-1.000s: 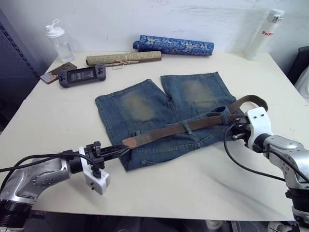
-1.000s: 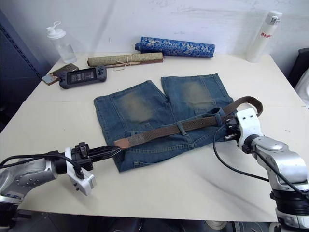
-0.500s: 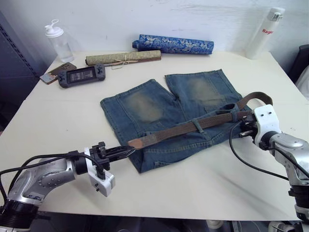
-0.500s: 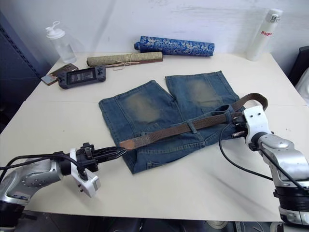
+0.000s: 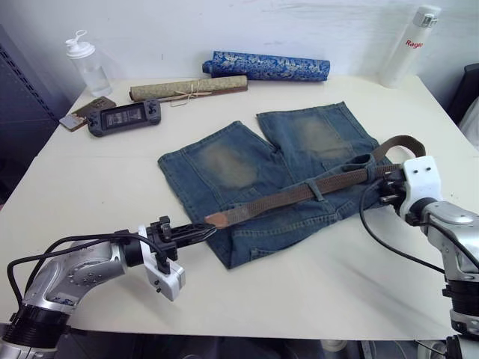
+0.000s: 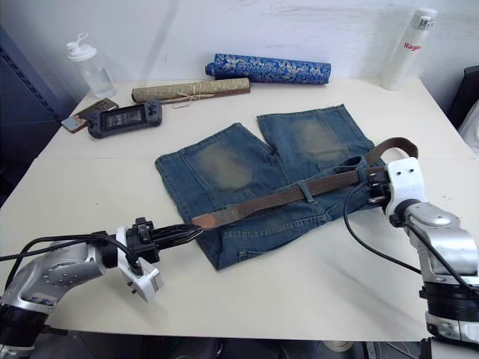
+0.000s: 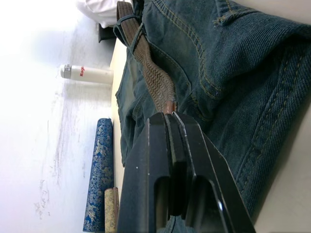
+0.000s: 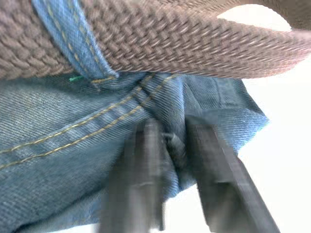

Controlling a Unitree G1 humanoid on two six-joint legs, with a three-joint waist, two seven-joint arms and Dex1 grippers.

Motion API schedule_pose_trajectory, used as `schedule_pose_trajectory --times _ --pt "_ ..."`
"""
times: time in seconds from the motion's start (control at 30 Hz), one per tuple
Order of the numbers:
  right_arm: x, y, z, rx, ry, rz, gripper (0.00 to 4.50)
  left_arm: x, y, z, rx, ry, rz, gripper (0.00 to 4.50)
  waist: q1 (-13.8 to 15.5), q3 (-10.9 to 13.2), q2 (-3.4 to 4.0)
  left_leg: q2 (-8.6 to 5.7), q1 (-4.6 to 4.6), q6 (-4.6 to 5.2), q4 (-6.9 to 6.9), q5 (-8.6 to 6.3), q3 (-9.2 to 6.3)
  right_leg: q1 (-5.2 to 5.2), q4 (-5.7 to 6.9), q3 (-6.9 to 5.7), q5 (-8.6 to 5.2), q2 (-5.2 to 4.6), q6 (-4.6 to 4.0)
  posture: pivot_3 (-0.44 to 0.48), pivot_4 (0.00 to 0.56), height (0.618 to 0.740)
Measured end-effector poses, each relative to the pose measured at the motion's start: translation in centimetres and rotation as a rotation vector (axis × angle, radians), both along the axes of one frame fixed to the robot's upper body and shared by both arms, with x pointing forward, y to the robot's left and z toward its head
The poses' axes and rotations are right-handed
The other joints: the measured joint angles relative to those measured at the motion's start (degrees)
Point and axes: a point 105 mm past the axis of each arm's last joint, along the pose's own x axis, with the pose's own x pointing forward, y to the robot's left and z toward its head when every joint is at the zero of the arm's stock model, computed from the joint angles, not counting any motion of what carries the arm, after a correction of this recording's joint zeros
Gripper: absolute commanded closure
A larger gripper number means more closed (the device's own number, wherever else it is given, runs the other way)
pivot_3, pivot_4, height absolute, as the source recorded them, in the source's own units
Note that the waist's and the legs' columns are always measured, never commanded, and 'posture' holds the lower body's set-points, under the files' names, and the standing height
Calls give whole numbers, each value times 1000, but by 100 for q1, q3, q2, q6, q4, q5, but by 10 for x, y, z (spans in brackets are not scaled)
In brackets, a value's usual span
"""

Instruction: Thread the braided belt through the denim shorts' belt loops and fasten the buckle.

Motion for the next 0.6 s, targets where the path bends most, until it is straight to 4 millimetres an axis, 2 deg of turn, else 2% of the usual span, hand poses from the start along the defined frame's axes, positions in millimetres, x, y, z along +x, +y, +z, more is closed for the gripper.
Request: schedule_pose_trajectory --times 0.03,0.07,0.13,0.17,0.23,0.3,0.33,0.37,0.47,0.5,0.57,0.6 --pt "-5 3 10 45 -16 15 1261 0 -1 1 -4 -3 -2 4500 -22 6 9 1 0 0 -1 0 0 0 0 0 0 0 0 0 150 637" --pt "-5 4 12 53 -19 19 1064 0 -1 1 -4 -4 -2 4500 -29 7 11 1 0 0 -1 0 0 -1 0 0 0 0 0 0 150 637" --pt "-12 11 31 153 -45 56 259 1 -2 2 -10 -8 -5 4500 -75 9 14 5 1 0 -1 0 1 -1 0 0 0 3 0 0 150 637" --pt "-17 15 45 215 -67 85 119 1 -3 2 -13 -9 -8 4500 -97 14 24 6 3 0 -1 0 4 -1 1 1 1 3 0 0 150 637" --pt "-25 24 67 279 -104 140 119 1 -4 2 -14 -8 -10 4500 -97 14 23 21 8 0 -9 0 4 0 -2 -4 -1 14 -3 0 150 637" --pt "-32 40 76 442 -107 247 119 1 -4 2 -19 -8 -11 4500 -97 14 22 26 9 0 -10 0 2 0 -2 -6 -1 20 -7 0 150 637" --pt "-40 59 77 558 -93 374 119 1 -6 3 -24 -11 -15 4500 -84 13 20 26 8 0 -11 0 1 0 0 -6 -2 19 -9 0 150 637" --pt "-42 65 75 585 -83 412 119 1 -6 3 -24 -11 -15 4500 -82 13 19 28 8 0 -10 0 0 0 0 -7 -2 20 -10 0 150 637" --pt "-59 103 55 744 -9 593 119 2 -7 3 -27 -16 -21 4500 -62 8 8 37 -4 2 -1 -1 1 -6 12 -4 -9 9 -20 0 150 637" --pt "-77 144 29 983 105 659 119 2 -8 4 -28 -17 -20 4500 -83 13 4 46 -24 7 10 -3 21 -17 17 5 -16 -1 -19 0 150 637" --pt "-89 174 13 1146 177 643 119 2 -8 4 -28 -20 -20 4500 -103 16 12 39 -19 8 13 -3 21 -18 13 27 -7 -3 -3 0 150 637" --pt "-91 181 12 1181 180 633 119 2 -8 5 -28 -21 -20 4500 -117 16 12 38 -15 10 12 -1 19 -16 11 31 -4 0 1 0 150 637"
